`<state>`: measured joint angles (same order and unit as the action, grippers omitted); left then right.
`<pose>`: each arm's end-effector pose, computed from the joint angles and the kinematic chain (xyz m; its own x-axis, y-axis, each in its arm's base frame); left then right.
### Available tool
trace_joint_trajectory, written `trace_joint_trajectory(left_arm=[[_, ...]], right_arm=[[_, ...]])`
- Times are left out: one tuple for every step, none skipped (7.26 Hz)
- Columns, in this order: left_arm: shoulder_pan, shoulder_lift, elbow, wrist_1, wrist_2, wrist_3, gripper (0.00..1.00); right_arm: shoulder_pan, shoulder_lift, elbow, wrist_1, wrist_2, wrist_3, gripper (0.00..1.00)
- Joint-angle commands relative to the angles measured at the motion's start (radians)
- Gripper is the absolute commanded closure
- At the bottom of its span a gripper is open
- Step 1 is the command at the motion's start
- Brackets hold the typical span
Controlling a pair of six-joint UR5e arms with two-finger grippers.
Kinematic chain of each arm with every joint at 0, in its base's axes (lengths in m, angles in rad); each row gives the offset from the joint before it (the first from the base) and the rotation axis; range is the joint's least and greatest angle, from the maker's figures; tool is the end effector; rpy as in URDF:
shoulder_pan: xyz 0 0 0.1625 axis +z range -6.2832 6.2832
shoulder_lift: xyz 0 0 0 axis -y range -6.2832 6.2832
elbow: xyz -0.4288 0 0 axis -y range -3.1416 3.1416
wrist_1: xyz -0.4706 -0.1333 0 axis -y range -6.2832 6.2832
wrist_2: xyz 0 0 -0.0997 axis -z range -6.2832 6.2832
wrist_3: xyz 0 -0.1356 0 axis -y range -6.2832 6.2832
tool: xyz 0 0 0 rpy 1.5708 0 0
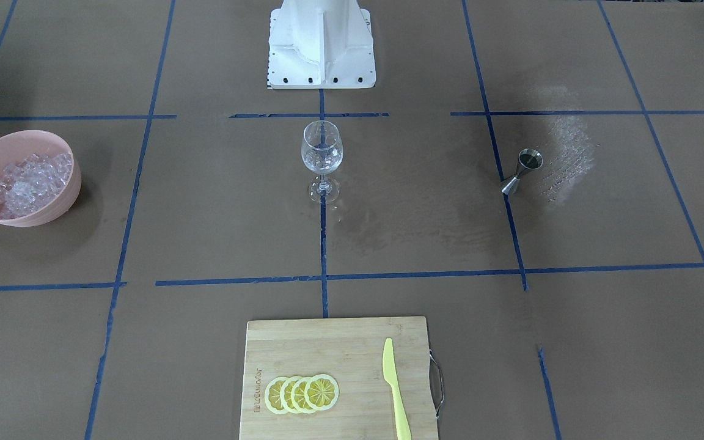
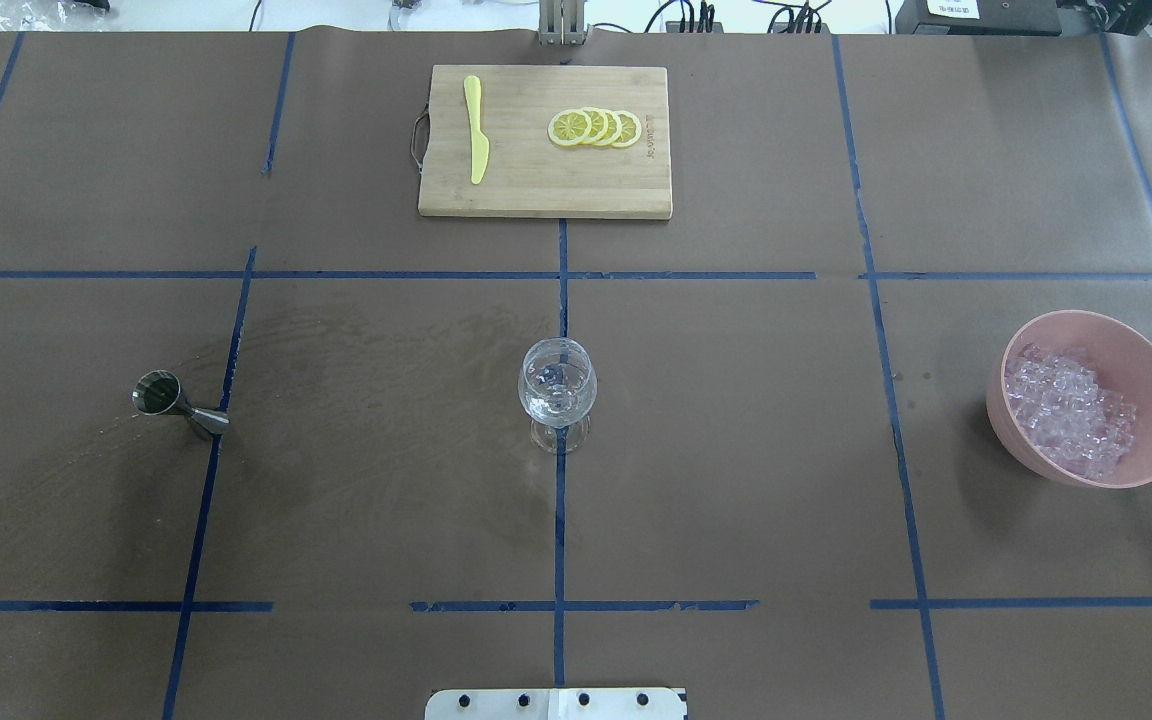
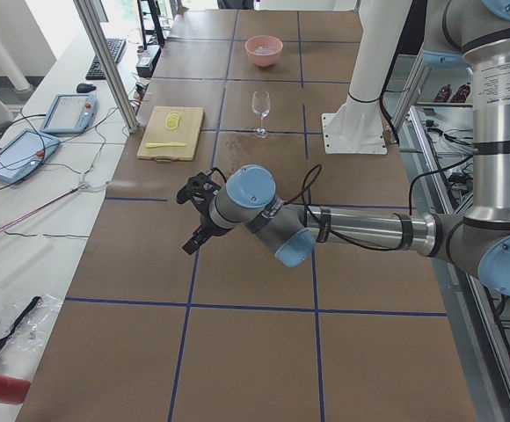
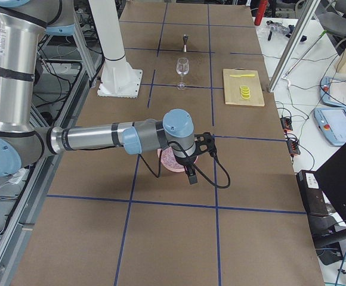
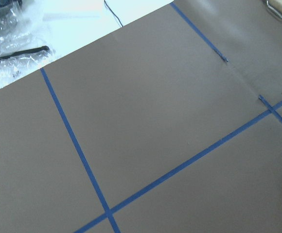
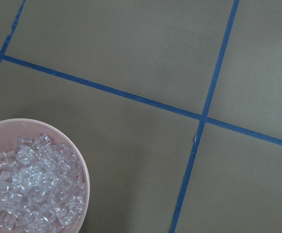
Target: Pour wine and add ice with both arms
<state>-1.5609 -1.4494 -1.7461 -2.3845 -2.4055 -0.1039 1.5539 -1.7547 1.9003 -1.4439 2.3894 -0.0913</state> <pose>-0.0273 -0.5522 0.5456 0.6628 0.5018 -0.5558 0.0627 0.7024 0.7090 0.0257 -0.5087 0.5782 0.6755 -0.2950 0.6758 0.0782 0.9400 0.3321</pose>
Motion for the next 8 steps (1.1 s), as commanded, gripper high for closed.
trace_joint_trajectory(left_arm=[[0.083,0.036,0.022,-0.332,0.034,-0.141,0.00],[0.135,0.050,0.017,-0.394,0.075,-0.237,0.00],[0.221,0.049,0.007,-0.453,0.159,-0.352,0.00],[0.363,0.052,-0.018,-0.508,0.328,-0.499,0.00],[0.468,0.058,-0.057,-0.515,0.468,-0.578,0.00],[0.576,0.075,-0.102,-0.516,0.602,-0.649,0.00],[0.699,0.102,-0.142,-0.516,0.784,-0.695,0.00],[0.810,0.116,-0.157,-0.516,0.953,-0.726,0.00]], right_arm=[[0.000,0.001,0.002,0.002,0.024,0.004,0.00],[0.000,0.003,-0.004,0.002,0.022,0.010,0.00],[0.000,0.001,-0.001,0.003,0.021,0.008,0.00],[0.000,0.001,0.002,0.004,0.019,0.008,0.00],[0.000,0.001,0.003,0.004,0.019,0.007,0.00],[0.000,-0.002,0.005,0.004,0.019,0.007,0.00],[0.000,-0.005,0.005,0.004,0.021,0.008,0.00],[0.000,-0.005,0.005,0.004,0.021,0.008,0.00]])
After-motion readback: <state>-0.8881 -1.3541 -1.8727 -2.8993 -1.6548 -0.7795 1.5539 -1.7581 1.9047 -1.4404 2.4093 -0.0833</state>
